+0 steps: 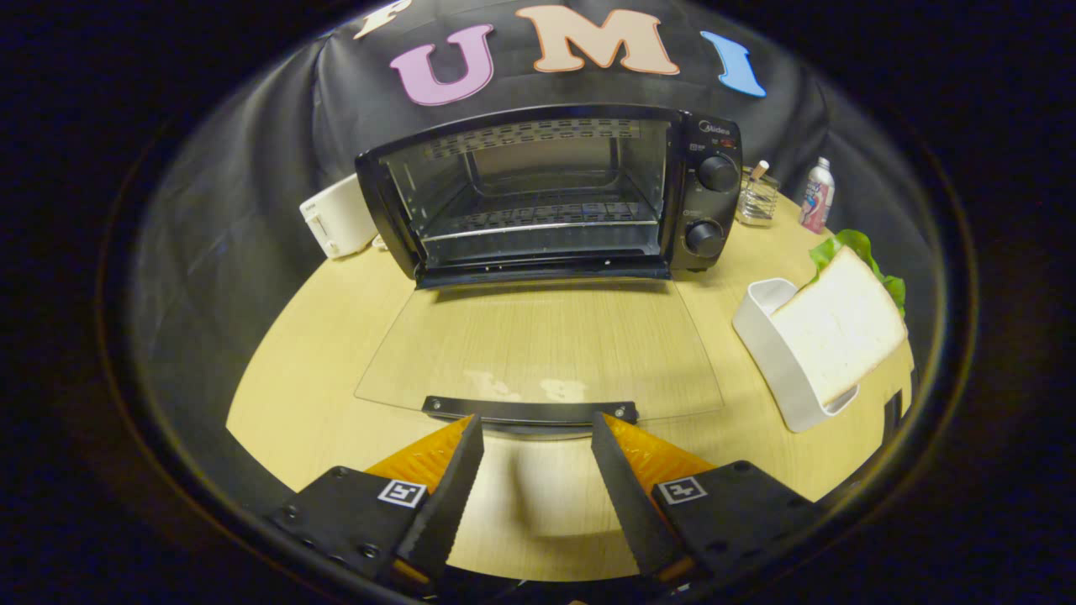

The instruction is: Open the toaster oven, put the food inside, and close the toaster oven door.

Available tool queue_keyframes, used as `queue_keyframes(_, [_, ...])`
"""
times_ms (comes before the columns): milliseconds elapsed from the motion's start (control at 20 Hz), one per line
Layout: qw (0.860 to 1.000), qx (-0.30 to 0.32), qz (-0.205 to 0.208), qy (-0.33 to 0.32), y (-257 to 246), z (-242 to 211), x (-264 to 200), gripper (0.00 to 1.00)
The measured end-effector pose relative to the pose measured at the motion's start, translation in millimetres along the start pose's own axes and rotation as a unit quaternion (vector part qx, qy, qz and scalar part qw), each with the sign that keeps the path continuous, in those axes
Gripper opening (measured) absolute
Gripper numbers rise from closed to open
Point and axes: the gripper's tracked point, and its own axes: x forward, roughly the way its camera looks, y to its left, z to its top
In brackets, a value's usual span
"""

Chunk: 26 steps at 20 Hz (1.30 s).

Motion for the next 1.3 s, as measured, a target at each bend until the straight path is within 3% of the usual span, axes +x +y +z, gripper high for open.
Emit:
queue_keyframes(200, [0.999, 0.032, 0.037, 0.006, 4, 21, -20, 0.86])
queue_keyframes(400, [0.998, 0.025, 0.055, -0.008, -26, 59, -50, 0.89])
queue_keyframes(650, [0.997, 0.035, 0.071, 0.006, -98, 101, -89, 0.94])
queue_keyframes(850, [0.998, 0.019, 0.055, 0.016, -171, 128, -108, 0.97])
queue_keyframes(1100, [0.999, 0.001, 0.025, 0.031, -253, 144, -104, 0.96])
queue_keyframes(1300, [0.996, -0.017, 0.056, 0.073, -274, 127, -74, 0.95])
